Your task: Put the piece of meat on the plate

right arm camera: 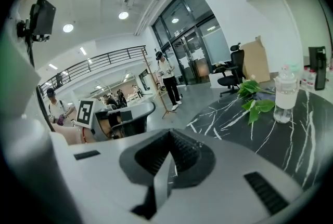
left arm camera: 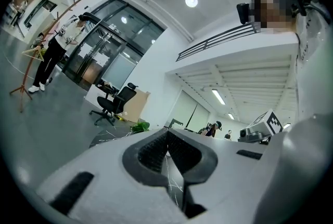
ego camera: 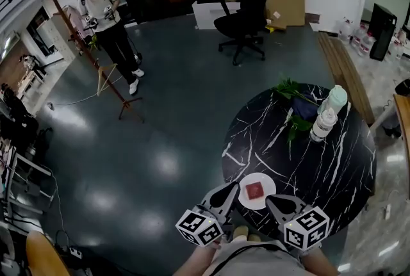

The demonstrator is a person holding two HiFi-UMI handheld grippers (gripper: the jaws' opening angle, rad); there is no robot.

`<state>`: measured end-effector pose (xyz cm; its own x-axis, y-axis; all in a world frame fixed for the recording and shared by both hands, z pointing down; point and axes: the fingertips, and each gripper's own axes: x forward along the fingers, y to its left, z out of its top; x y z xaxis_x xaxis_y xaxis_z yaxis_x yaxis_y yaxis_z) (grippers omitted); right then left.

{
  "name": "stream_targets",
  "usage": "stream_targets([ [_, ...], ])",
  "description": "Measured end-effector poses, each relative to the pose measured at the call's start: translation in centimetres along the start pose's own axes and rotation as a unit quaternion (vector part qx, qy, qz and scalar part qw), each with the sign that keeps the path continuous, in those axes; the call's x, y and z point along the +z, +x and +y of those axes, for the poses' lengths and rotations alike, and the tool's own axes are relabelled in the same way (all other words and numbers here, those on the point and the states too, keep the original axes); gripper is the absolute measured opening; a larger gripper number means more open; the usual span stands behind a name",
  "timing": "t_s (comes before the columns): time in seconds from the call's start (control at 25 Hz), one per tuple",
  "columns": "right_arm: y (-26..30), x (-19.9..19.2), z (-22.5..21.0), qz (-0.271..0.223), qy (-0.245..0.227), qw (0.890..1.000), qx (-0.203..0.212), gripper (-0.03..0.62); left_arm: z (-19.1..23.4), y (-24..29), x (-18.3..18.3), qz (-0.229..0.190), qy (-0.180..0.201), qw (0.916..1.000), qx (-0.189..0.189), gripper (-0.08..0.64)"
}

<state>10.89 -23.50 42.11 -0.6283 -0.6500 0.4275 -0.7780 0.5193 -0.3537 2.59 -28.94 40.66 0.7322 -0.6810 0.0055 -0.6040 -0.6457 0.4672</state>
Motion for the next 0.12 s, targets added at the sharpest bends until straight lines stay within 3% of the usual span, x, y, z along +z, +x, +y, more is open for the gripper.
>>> stream_targets([
  [0.12,0.39,0.00,-0.15,0.000,0.005,1.000,-0.006,0.011,0.87,-0.06,0.10,0.000,-0.002,1.0000,0.004,0.009],
])
